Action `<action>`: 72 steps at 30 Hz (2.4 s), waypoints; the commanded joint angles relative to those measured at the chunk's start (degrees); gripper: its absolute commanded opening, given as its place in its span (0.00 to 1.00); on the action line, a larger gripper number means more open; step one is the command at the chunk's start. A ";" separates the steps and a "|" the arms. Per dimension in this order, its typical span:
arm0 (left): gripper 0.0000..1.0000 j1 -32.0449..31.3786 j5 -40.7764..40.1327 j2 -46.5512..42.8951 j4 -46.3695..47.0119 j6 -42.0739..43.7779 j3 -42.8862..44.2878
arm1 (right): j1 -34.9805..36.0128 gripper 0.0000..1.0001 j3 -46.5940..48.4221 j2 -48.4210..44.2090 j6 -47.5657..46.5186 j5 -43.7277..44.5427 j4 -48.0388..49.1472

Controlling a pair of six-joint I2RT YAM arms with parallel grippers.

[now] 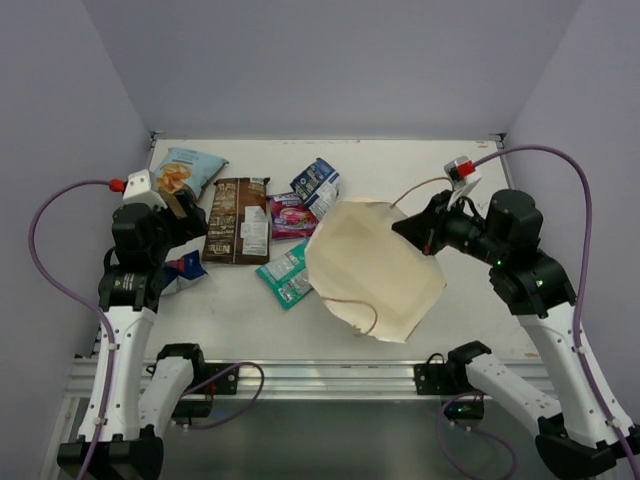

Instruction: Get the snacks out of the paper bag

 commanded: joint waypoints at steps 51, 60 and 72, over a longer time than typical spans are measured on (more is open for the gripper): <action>1.00 -5.14 4.68 -1.12 -18.77 8.54 18.79 | -28.33 0.50 5.07 18.30 15.15 21.33 4.92; 1.00 -5.67 4.33 -1.12 -20.53 9.24 22.13 | -28.33 0.79 10.96 13.64 12.16 19.93 0.26; 1.00 -7.86 4.07 -2.79 -23.43 12.48 31.01 | -28.42 0.99 14.13 1.26 8.30 24.67 -6.87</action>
